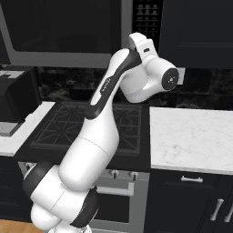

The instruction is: Pick the cucumber from the sink and place it in the bowl. Then pick the bowl and place it in the microwave. Then close the microwave door and press the start button.

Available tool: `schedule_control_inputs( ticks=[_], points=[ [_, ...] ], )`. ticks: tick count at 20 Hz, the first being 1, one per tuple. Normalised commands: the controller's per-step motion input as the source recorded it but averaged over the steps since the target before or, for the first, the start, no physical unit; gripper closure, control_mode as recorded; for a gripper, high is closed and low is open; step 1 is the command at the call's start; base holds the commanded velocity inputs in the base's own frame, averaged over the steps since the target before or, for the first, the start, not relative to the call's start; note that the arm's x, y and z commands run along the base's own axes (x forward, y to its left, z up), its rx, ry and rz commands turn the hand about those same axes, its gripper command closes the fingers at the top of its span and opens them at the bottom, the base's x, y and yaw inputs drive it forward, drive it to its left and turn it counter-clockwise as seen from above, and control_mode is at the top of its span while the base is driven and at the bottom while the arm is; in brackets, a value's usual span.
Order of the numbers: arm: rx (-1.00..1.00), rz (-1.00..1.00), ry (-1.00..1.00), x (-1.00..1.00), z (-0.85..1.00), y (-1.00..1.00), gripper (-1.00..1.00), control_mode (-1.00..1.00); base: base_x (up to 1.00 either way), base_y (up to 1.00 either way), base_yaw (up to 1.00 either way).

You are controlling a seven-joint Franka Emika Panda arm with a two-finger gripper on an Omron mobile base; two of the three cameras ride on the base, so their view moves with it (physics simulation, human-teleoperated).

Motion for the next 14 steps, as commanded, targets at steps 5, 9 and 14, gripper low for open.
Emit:
schedule_control_inputs(
  ticks=[5, 9, 14],
  points=[
    [0.22, 0.0, 0.0, 0.04, 0.0, -0.35, 1.0, -1.0, 0.0, 0.0, 0.0],
    [0.16, 0.0, 0.0, 0.01, 0.0, -0.38, 1.0, -1.0, 0.0, 0.0, 0.0],
    [0.02, -0.02, 0.01, 0.03, 0.0, -0.01, 1.0, -1.0, 0.0, 0.0, 0.0]
  ],
)
